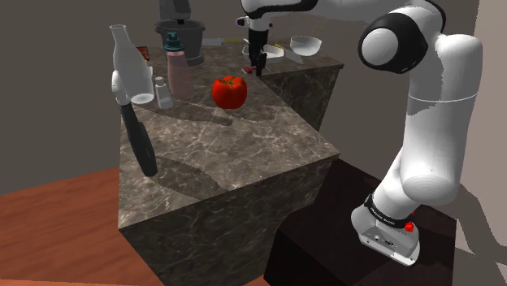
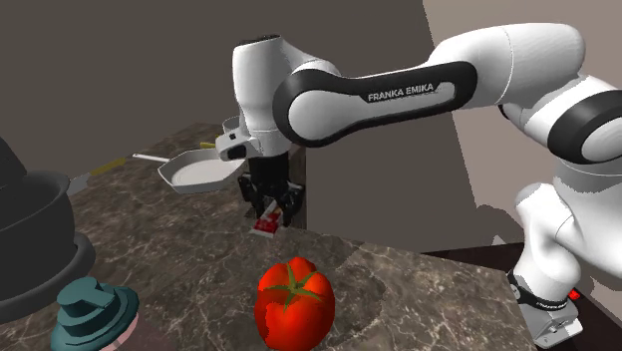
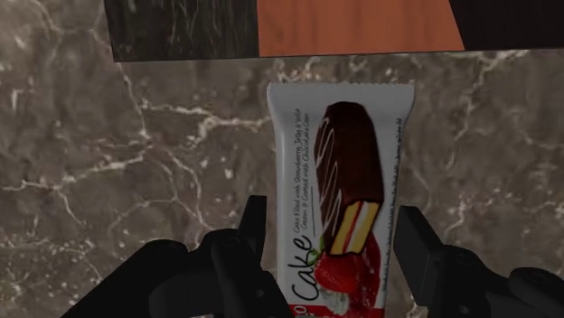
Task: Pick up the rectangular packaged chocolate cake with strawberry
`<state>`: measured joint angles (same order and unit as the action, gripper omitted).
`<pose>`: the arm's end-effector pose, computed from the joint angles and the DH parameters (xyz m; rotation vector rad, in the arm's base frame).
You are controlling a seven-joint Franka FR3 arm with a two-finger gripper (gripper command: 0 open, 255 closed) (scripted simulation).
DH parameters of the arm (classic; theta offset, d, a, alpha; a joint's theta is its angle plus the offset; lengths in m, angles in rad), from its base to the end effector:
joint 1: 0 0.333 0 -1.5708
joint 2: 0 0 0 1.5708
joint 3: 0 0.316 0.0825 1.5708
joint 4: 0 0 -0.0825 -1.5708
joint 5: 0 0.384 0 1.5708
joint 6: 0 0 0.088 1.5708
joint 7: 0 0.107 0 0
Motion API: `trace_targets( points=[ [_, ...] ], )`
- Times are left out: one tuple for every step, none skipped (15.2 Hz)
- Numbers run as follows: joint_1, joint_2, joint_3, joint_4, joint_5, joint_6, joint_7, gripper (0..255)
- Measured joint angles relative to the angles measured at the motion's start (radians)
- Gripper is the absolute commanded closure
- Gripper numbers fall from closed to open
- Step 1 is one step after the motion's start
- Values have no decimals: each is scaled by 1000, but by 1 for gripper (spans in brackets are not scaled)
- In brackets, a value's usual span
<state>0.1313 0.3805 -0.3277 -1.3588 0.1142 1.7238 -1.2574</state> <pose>0.6650 -0.0842 0.5148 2.6991 1.5922 -0.0024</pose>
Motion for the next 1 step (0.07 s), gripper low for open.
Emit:
trace_targets(
  points=[
    [-1, -2, 0, 6, 0, -7, 0, 255]
  ],
)
